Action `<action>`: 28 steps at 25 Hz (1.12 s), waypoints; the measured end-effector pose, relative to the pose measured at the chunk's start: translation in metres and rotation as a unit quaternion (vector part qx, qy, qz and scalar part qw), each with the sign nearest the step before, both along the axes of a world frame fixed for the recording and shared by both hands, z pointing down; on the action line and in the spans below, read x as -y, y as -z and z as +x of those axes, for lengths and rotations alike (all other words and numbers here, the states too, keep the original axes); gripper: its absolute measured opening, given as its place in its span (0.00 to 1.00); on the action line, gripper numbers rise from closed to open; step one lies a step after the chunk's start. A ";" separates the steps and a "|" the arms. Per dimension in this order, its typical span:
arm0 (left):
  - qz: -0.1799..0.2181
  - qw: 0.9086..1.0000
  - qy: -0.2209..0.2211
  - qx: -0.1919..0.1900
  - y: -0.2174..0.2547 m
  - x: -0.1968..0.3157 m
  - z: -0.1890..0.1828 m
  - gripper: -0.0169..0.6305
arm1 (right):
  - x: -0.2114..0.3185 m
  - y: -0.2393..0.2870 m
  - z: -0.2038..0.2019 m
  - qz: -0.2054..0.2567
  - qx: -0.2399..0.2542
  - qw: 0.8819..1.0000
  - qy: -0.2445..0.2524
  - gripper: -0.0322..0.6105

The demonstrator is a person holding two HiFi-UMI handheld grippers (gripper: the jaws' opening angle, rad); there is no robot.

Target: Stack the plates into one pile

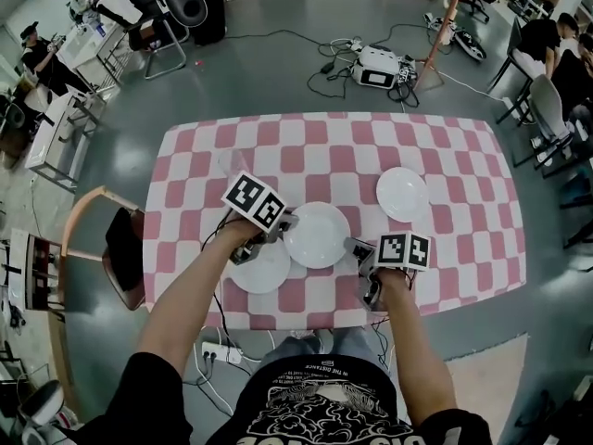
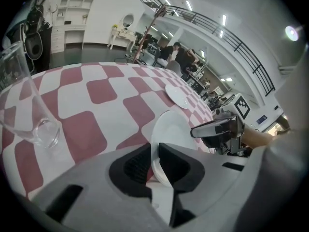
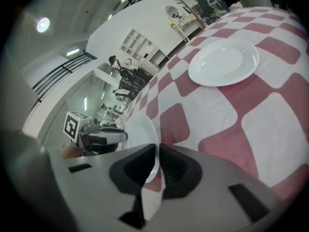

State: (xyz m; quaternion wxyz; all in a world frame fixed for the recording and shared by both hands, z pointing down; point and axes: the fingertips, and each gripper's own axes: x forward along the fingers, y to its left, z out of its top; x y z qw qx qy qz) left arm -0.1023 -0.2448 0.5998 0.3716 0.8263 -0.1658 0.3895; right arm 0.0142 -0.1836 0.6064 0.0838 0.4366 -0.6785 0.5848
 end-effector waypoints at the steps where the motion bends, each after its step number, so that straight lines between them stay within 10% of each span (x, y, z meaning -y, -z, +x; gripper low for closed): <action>1: 0.001 1.000 0.004 0.000 0.002 0.000 -0.001 0.11 | 0.001 0.002 -0.001 0.001 0.000 1.000 0.005 0.10; 28: 0.001 0.976 0.217 0.001 0.010 -0.064 -0.131 0.11 | -0.006 0.010 -0.116 0.006 0.002 0.977 0.215 0.10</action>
